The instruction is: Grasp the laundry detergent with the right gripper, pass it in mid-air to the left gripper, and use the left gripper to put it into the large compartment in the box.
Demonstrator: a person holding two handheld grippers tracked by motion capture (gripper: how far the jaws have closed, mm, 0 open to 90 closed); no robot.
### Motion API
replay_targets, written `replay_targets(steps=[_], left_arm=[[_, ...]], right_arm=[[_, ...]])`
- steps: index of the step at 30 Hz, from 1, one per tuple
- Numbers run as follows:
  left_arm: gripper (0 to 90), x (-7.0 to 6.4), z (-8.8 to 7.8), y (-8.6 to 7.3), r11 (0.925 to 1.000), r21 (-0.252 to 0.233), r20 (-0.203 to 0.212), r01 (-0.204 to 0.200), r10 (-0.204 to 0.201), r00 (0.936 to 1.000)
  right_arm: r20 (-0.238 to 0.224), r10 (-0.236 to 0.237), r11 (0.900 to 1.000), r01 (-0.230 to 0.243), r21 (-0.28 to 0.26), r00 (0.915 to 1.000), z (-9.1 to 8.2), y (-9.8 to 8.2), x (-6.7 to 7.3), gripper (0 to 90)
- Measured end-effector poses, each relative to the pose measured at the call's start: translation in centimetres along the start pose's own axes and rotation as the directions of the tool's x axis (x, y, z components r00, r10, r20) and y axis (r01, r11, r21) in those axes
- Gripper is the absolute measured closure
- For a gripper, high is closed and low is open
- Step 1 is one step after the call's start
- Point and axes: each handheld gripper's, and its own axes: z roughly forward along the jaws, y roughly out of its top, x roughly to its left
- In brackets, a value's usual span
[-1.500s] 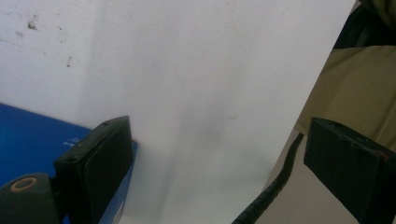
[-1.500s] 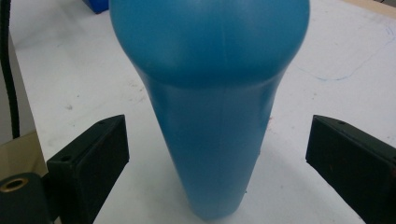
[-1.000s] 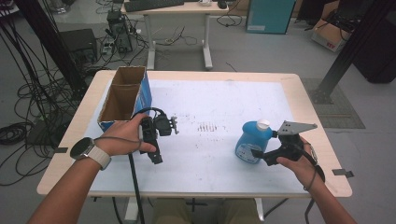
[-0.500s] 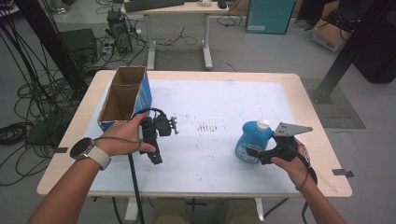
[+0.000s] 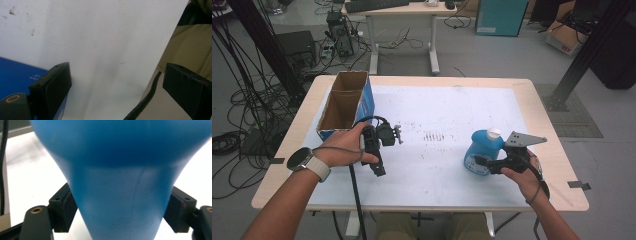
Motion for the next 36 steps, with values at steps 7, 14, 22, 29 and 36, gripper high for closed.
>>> replay_targets(steps=[7,14,22,29,36], left_arm=[[8.8,-0.1,0.11,-0.07,0.9998,-0.01,-0.005,0.015,-0.016,0.9999],[8.8,-0.1,0.12,0.06,0.9999,-0.009,-0.005,0.014,-0.014,0.9999],[8.8,-0.04,0.19,-0.07,0.9998,-0.009,-0.002,0.016,-0.016,0.9999],[8.8,-0.06,0.27,-0.21,0.9998,-0.009,-0.002,0.02,-0.02,0.9998],[8.8,-0.04,0.23,-0.1,0.9998,-0.009,0.0,0.019,-0.019,0.9998]], right_arm=[[-0.003,-0.007,1.0,0.007,-0.007,1.0,-0.08,0.01,0.03,28.2],[-0.005,-0.007,1.0,0.007,-0.013,1.0,-0.06,-0.02,0.0,30.0],[-0.013,-0.011,1.0,0.01,-0.014,0.9999,0.0,-0.2,0.07,37.1],[-0.015,-0.023,1.0,0.023,-0.018,0.9996,0.03,-0.21,0.03,40.3],[-0.008,-0.028,0.999,0.027,-0.017,0.9996,0.03,-0.19,0.11,41.4]])
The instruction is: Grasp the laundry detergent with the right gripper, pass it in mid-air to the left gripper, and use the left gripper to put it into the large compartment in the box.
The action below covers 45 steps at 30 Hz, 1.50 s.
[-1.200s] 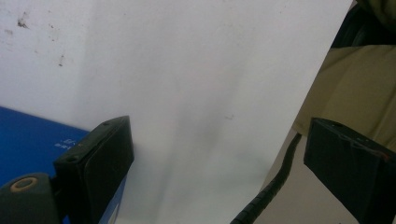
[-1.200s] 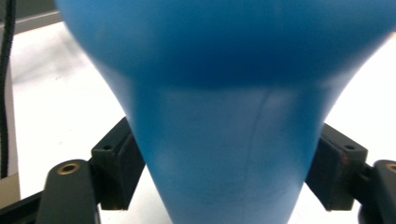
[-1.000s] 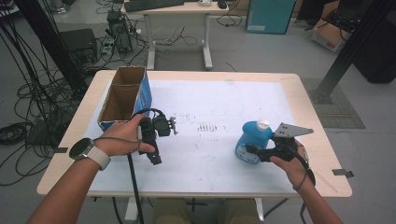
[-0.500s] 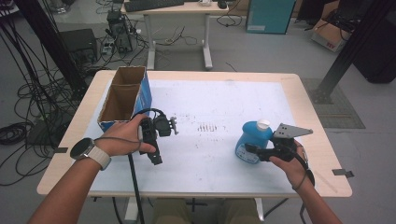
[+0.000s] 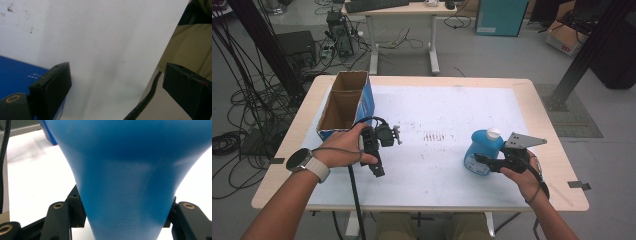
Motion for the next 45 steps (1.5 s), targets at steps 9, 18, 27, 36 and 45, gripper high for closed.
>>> replay_targets(steps=[9,18,27,36,45], left_arm=[[8.8,0.02,0.01,0.18,1.0,0.004,0.006,-0.008,0.008,0.9999],[8.8,0.0,0.03,0.08,1.0,0.003,0.004,-0.009,0.009,1.0],[8.7,0.44,-0.24,0.21,0.9955,0.054,-0.002,-0.078,0.078,0.997],[8.8,0.45,-0.29,0.26,0.9946,0.058,-0.004,-0.086,0.087,0.9962],[8.8,0.21,-0.17,0.24,0.9988,0.022,0.001,-0.043,0.043,0.9991]], right_arm=[[0.005,-0.004,1.0,0.004,-0.007,1.0,0.01,-0.09,0.06,41.9],[0.005,-0.011,1.0,0.011,-0.006,0.9999,0.0,-0.08,0.08,42.2],[0.004,-0.009,1.0,0.009,-0.009,1.0,-0.01,-0.11,0.06,42.8],[0.008,-0.016,1.0,0.016,-0.007,0.9998,-0.02,-0.11,0.1,43.7],[0.006,-0.015,1.0,0.015,-0.007,0.9999,-0.02,-0.11,0.06,44.2]])
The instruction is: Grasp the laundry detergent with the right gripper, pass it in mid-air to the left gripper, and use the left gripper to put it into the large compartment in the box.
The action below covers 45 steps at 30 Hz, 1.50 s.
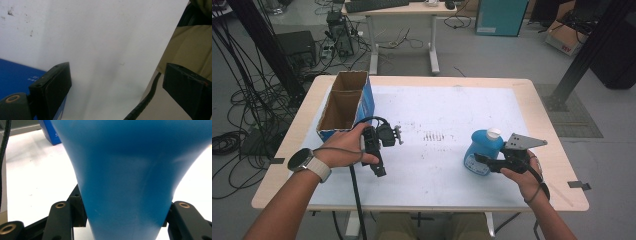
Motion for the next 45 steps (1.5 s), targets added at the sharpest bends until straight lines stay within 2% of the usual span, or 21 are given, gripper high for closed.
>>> replay_targets(steps=[6,7,9,11,12,13,15,16,17,18,20,22,24,25,28,30,35,36,37,38,45], left_arm=[[8.8,0.0,-0.02,0.0,1.0,0.001,-0.002,0.0,0.0,1.0],[8.8,0.21,-0.22,0.05,0.999,0.027,-0.01,-0.035,0.035,0.9993],[8.8,0.25,-0.31,0.07,0.9983,0.037,-0.01,-0.046,0.046,0.9989],[8.8,0.23,-0.33,0.07,0.9983,0.036,-0.01,-0.045,0.045,0.9989],[8.8,0.06,-0.21,0.03,0.9997,0.015,-0.007,-0.018,0.018,0.9998],[8.8,0.22,-0.33,0.08,0.9984,0.036,-0.01,-0.045,0.045,0.9989],[8.8,0.19,-0.3,0.09,0.9985,0.036,-0.011,-0.042,0.043,0.999],[8.8,-0.14,-0.07,0.04,0.9999,-0.004,-0.001,0.009,-0.009,1.0],[8.8,-0.08,-0.11,0.06,1.0,0.002,-0.001,0.0,0.0,1.0],[8.8,0.17,-0.28,0.13,0.9986,0.033,-0.008,-0.042,0.042,0.9991],[8.8,0.19,-0.28,0.18,0.9983,0.037,-0.009,-0.046,0.047,0.9989],[8.7,0.17,-0.26,0.19,0.9984,0.035,-0.009,-0.044,0.044,0.999],[8.8,-0.31,0.1,0.11,0.9993,-0.022,0.003,0.031,-0.031,0.9995],[8.8,-0.34,0.16,0.09,0.9989,-0.027,0.003,0.038,-0.038,0.9993],[8.8,-0.35,0.16,0.03,0.9987,-0.031,0.001,0.041,-0.041,0.9991],[8.8,-0.21,0.0,0.01,0.9995,-0.018,0.0,0.024,-0.024,0.9997],[8.8,-0.34,0.16,-0.1,0.9988,-0.029,0.003,0.04,-0.04,0.9992],[8.8,-0.28,0.09,-0.1,0.9993,-0.021,0.005,0.03,-0.03,0.9995],[8.8,0.05,-0.13,-0.06,0.9997,0.016,-0.002,-0.018,0.018,0.9998],[8.8,0.14,-0.21,-0.03,0.9989,0.029,-0.005,-0.036,0.036,0.9993],[8.8,0.12,-0.1,-0.08,0.9986,0.035,-0.007,-0.04,0.04,0.9992]], right_arm=[[-0.002,-0.001,1.0,0.001,0.003,1.0,0.0,0.04,-0.02,44.1],[-0.003,-0.001,1.0,0.001,0.002,1.0,0.0,0.04,-0.03,44.2],[-0.003,-0.001,1.0,0.001,0.004,1.0,0.0,0.05,-0.02,44.2],[-0.004,-0.003,1.0,0.003,0.003,1.0,0.01,0.05,-0.04,44.2],[-0.003,-0.001,1.0,0.001,0.004,1.0,0.0,0.04,-0.02,44.2],[-0.003,-0.001,1.0,0.001,0.003,1.0,0.0,0.04,-0.02,44.1],[-0.003,-0.003,1.0,0.003,0.003,1.0,0.01,0.04,-0.03,44.2],[-0.003,-0.001,1.0,0.001,0.004,1.0,0.0,0.05,-0.02,44.2],[-0.003,-0.003,1.0,0.003,0.003,1.0,0.01,0.05,-0.03,44.2],[-0.003,-0.001,1.0,0.001,0.004,1.0,0.0,0.05,-0.02,44.2],[-0.004,0.0,1.0,0.0,0.005,1.0,0.0,0.06,-0.04,44.1],[-0.006,0.001,1.0,-0.001,0.005,1.0,0.0,0.06,-0.05,44.1],[-0.005,-0.003,1.0,0.003,0.004,1.0,0.01,0.05,-0.05,44.1],[-0.004,0.0,1.0,0.0,0.004,1.0,0.0,0.04,-0.04,44.0],[-0.005,0.001,1.0,-0.001,0.005,1.0,0.0,0.05,-0.05,44.0],[-0.005,0.002,1.0,-0.002,0.005,1.0,0.01,0.06,-0.05,44.0],[-0.007,0.003,1.0,-0.003,0.006,1.0,0.01,0.07,-0.07,44.0],[-0.007,0.003,1.0,-0.003,0.006,1.0,0.01,0.07,-0.07,44.0],[-0.007,0.003,1.0,-0.003,0.006,1.0,0.01,0.07,-0.07,43.9],[-0.007,0.003,1.0,-0.003,0.007,1.0,0.01,0.08,-0.07,43.9],[-0.008,0.0,1.0,0.0,0.008,1.0,0.01,0.09,-0.09,44.0]])
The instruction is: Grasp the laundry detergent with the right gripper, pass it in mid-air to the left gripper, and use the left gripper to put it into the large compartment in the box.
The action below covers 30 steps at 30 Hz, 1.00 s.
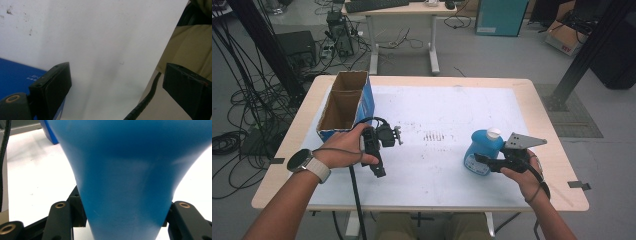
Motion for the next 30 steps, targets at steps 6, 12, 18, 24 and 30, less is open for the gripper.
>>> replay_targets(steps=[6,12,18,24,30], left_arm=[[8.8,-0.01,-0.14,-0.03,1.0,0.003,-0.005,-0.005,0.005,1.0],[8.8,-0.01,-0.05,-0.03,1.0,0.003,-0.003,-0.003,0.003,1.0],[8.8,-0.03,-0.02,0.02,1.0,0.003,-0.001,-0.004,0.004,1.0],[8.8,-0.03,-0.02,0.03,1.0,-0.001,-0.001,0.003,-0.003,1.0],[8.8,0.0,0.09,-0.01,1.0,0.0,0.003,0.007,-0.007,1.0]], right_arm=[[-0.001,-0.001,1.0,0.001,-0.002,1.0,0.0,-0.01,-0.01,44.0],[-0.002,-0.001,1.0,0.001,-0.001,1.0,0.0,-0.01,-0.02,44.0],[-0.001,-0.001,1.0,0.001,-0.001,1.0,0.01,-0.01,-0.01,43.9],[-0.003,0.0,1.0,0.0,-0.001,1.0,0.0,-0.02,-0.04,43.9],[-0.003,0.001,1.0,-0.001,-0.001,1.0,0.02,-0.02,-0.04,43.9]])
